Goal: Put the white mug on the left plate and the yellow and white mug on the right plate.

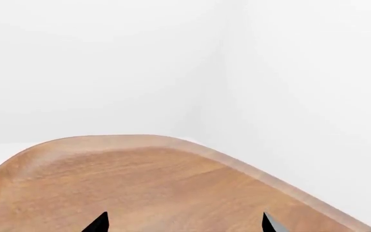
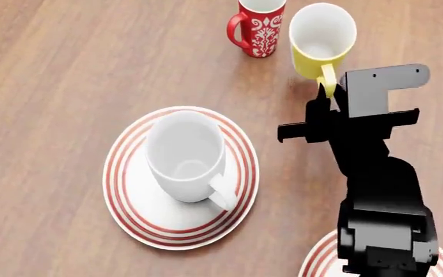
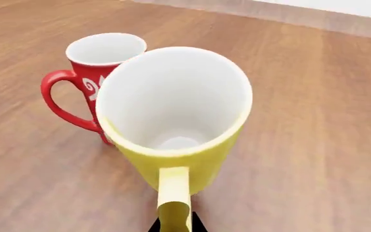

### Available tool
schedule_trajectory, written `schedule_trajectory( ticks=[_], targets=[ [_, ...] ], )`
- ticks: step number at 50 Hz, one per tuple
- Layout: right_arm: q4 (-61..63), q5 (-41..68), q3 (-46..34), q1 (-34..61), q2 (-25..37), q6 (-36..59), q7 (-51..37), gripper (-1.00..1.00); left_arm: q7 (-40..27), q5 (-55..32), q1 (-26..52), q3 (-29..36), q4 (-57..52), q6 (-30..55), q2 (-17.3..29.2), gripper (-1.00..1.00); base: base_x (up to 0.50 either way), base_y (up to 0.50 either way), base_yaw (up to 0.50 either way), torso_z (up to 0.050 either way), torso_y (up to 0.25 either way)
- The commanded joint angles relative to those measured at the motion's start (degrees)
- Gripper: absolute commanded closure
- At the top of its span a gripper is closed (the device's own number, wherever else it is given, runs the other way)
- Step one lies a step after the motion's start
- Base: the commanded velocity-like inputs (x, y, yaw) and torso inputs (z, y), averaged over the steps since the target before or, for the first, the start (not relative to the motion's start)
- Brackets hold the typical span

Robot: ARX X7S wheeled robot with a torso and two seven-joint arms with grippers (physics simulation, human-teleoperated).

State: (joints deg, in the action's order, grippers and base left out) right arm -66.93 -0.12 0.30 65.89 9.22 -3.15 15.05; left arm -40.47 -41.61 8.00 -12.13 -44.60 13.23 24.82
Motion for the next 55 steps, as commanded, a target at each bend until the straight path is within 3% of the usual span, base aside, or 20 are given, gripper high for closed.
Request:
schedule_trajectory(
  ticks=[1, 10, 21, 36, 44, 55],
  targets=[
    [18.69, 0.99, 1.00, -9.09, 0.61, 1.45, -0.71, 1.00, -0.03, 0.00, 0.01, 0.20, 0.11, -0.09, 0.14, -1.00, 0.00, 0.00, 0.00, 0.000, 0.000],
    [35.72, -2.07, -1.43, -16.48, 1.15, 7.76, -1.91, 1.00, -0.04, 0.03, 0.45, 0.44, 0.52, -0.08, 0.29, -1.00, 0.00, 0.00, 0.00, 0.000, 0.000],
    [48.54, 0.58, 1.22, -24.16, 1.72, 17.20, -2.46, 1.00, 0.34, 0.57, 0.35, 0.96, 1.19, -0.60, 0.04, -1.00, 0.00, 0.00, 0.00, 0.000, 0.000],
    [48.76, 0.93, 0.81, -24.00, 1.92, 18.49, -2.80, 1.00, 0.18, 0.51, 0.32, 1.07, 1.18, -0.72, 0.17, -1.00, 0.00, 0.00, 0.00, 0.000, 0.000],
    [70.75, 8.41, 3.66, -41.38, 3.92, 24.56, 3.28, 1.00, -1.58, -0.56, -0.55, 0.53, -0.73, 0.99, 1.21, -1.00, 0.00, 0.00, 0.00, 0.000, 0.000],
    [88.71, 10.18, 7.33, -50.51, 6.36, 33.60, 0.94, 1.00, -1.68, -1.06, -0.73, 0.14, -1.18, 1.02, 1.79, -1.00, 0.00, 0.00, 0.00, 0.000, 0.000]
  ],
)
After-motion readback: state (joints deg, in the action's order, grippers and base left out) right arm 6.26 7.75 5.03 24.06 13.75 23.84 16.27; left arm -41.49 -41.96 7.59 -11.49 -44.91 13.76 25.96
